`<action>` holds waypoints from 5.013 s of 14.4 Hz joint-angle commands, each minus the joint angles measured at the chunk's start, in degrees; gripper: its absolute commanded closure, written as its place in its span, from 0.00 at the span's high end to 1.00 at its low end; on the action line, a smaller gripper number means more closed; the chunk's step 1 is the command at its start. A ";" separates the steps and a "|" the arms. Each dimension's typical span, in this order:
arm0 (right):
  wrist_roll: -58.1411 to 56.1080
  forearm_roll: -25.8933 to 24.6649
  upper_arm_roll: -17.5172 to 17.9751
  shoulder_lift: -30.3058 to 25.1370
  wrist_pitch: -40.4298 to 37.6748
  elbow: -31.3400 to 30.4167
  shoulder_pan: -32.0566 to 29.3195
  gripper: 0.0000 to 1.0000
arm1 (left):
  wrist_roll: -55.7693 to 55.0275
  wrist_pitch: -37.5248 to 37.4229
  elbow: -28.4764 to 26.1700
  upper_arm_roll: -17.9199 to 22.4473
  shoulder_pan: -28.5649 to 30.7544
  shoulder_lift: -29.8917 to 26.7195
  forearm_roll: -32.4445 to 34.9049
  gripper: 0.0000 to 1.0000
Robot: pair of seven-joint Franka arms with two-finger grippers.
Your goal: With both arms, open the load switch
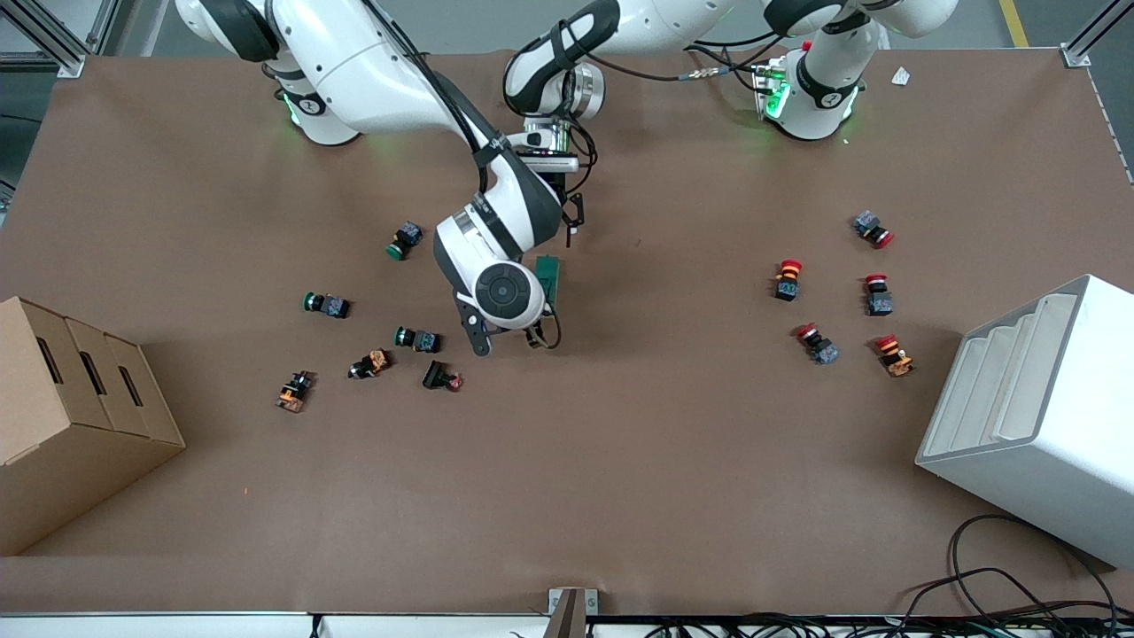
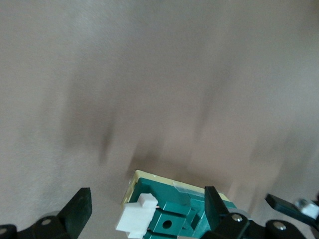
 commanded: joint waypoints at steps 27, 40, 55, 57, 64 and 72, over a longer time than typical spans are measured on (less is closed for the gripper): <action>-1.14 1.89 3.09 0.86 -20.02 3.04 1.38 1.00 | 2.53 -2.45 3.88 3.13 -2.73 4.98 5.43 0.98; -11.55 1.01 2.47 -1.77 -21.23 2.59 -1.67 1.00 | 2.61 -2.54 3.45 3.13 -2.11 4.45 4.73 0.99; -97.07 -14.02 2.47 -19.79 -22.40 1.89 -38.15 1.00 | 12.07 -0.18 3.88 1.91 -0.45 -1.42 -4.82 0.98; -103.32 -14.11 2.47 -21.11 -21.78 1.98 -41.41 1.00 | 16.30 2.02 5.02 1.47 0.61 -3.45 -8.18 0.98; -107.84 -14.55 2.56 -21.46 -22.48 7.16 -42.74 1.00 | 43.89 2.29 19.43 -1.00 4.03 -8.81 -34.53 0.99; -107.92 -14.20 2.91 -21.81 -25.81 11.21 -42.30 1.00 | 75.09 2.29 29.63 -1.08 16.06 -18.82 -63.00 1.00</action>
